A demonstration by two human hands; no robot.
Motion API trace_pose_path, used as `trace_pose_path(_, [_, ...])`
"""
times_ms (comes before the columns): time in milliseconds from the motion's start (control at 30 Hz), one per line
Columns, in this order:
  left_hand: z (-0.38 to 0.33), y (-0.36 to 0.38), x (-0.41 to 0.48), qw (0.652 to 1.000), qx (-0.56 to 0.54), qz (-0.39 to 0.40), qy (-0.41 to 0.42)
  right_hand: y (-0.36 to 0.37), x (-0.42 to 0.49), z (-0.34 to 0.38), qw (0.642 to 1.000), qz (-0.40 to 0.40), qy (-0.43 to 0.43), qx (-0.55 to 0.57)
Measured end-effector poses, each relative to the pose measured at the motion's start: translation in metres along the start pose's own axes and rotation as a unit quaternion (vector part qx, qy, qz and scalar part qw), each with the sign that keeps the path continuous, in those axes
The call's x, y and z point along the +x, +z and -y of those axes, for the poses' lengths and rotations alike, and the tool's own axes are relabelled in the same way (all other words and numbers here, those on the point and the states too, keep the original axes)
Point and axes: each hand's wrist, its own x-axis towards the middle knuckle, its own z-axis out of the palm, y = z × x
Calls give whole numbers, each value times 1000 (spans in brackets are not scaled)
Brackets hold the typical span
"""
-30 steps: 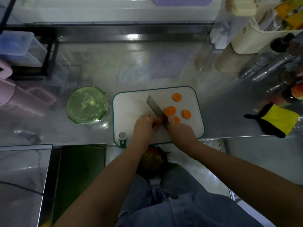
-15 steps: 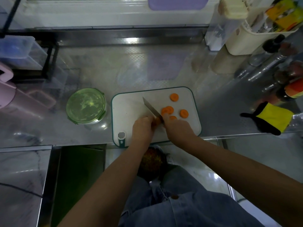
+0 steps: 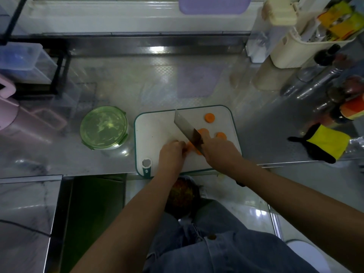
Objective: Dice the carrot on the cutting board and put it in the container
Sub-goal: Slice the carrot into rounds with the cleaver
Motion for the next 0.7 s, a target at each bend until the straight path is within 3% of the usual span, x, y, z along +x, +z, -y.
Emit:
trace_pose_path(500, [2,2,2,1000,5,-6,11,30,12,-9,999,21,-6,37])
trace_pose_path(700, [4,4,3,1000,3,3,9,61,20,-6,999,-14,20,31])
